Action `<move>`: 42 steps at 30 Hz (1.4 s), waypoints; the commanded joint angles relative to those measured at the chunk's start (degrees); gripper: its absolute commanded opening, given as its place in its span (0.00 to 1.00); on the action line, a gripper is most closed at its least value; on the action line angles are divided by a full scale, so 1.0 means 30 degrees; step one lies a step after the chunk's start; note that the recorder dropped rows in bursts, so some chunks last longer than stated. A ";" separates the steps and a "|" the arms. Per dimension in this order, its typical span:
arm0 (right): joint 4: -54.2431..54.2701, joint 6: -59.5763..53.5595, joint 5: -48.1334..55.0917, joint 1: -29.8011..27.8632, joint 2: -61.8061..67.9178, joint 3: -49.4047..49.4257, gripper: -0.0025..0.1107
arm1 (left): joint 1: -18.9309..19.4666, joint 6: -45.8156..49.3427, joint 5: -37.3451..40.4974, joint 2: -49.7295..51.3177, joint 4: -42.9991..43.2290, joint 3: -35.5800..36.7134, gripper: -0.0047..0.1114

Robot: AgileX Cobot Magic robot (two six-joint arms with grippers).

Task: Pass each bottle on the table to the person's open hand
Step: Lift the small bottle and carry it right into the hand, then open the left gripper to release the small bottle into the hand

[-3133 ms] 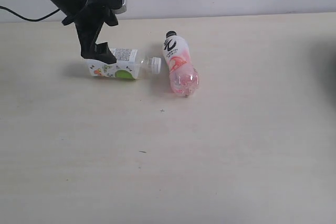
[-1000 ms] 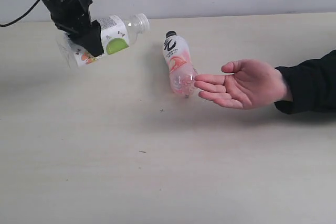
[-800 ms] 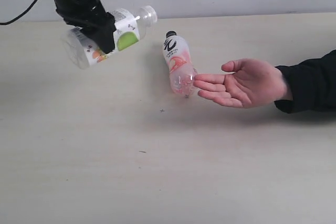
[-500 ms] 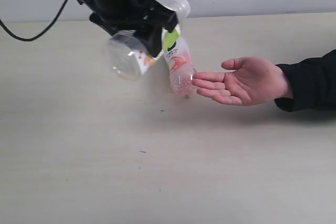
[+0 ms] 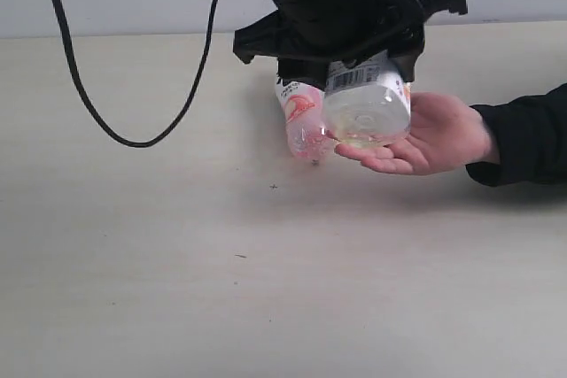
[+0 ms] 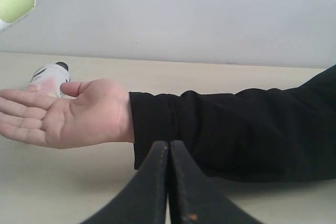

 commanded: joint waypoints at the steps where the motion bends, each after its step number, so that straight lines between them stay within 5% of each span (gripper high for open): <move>1: -0.0028 -0.0022 -0.0116 -0.0090 -0.0126 0.0086 0.02 | -0.0324 -0.2222 -0.1813 0.0335 -0.0284 -0.0044 0.04; 7: -0.0028 -0.0022 -0.0116 -0.0090 -0.0126 0.0086 0.02 | -0.0480 -0.1517 -0.3570 0.3028 -0.4045 -0.0044 0.04; 31: -0.0028 -0.0022 -0.0116 -0.0090 -0.0126 0.0086 0.02 | 0.0169 -0.0589 -0.5708 0.3994 -0.4675 -0.0044 0.05; 36: -0.0028 -0.0022 -0.0116 -0.0090 -0.0126 0.0086 0.02 | 0.0352 -0.0334 -0.5941 0.4082 -0.4675 -0.0044 0.21; 42: -0.0028 -0.0022 -0.0116 -0.0090 -0.0126 0.0086 0.02 | 0.0352 0.0664 -0.5946 0.4448 -0.4753 -0.0044 0.58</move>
